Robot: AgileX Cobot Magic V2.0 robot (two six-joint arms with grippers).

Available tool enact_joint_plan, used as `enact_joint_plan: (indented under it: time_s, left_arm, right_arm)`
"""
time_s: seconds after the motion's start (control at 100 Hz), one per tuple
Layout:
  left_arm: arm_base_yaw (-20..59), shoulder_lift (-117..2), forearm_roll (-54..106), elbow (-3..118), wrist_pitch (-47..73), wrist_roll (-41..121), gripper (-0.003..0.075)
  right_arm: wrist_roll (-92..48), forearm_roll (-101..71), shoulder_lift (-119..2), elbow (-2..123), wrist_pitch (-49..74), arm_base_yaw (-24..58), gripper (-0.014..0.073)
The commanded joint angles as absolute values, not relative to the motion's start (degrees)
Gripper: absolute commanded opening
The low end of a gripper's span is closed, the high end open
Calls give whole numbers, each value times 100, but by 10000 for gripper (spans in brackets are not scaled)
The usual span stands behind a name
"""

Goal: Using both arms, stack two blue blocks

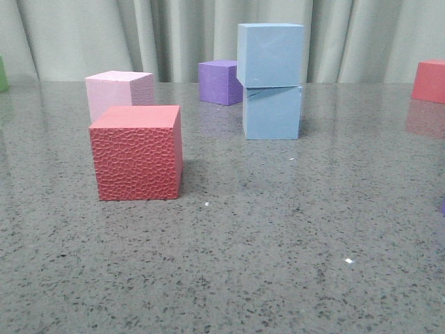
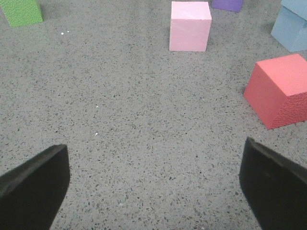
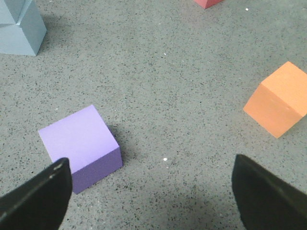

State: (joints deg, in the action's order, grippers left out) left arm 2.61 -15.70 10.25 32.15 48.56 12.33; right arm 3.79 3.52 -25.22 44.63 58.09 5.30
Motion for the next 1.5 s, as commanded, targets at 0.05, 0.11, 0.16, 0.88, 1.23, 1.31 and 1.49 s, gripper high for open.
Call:
enact_joint_plan:
  time_s: [0.05, 0.11, 0.16, 0.88, 1.23, 1.31, 1.49]
  left_arm:
    - [250, -1631, 1162, 3357, 4438, 1170, 692]
    - [250, -1631, 1162, 3357, 4438, 1170, 692]
    - [250, -1631, 1162, 3357, 4438, 1170, 692]
    - [250, -1631, 1162, 3357, 4128, 1170, 209]
    - [250, -1631, 1162, 3357, 4128, 1183, -19]
    - [250, -1631, 1162, 3357, 4128, 1183, -19]
    - [250, -1631, 1162, 3357, 4128, 1183, -19]
  right_arm:
    - [319, 462, -2507, 4479, 5295, 498, 664]
    - [319, 462, -2507, 4479, 5282, 498, 664]
    - [319, 462, -2507, 4479, 5270, 498, 659]
    - [319, 462, -2507, 4479, 5043, 498, -53]
    - [319, 462, -2507, 4479, 5043, 498, -68]
    - [319, 462, -2507, 4479, 5043, 498, -68]
    - [319, 462, -2507, 4479, 5043, 498, -68]
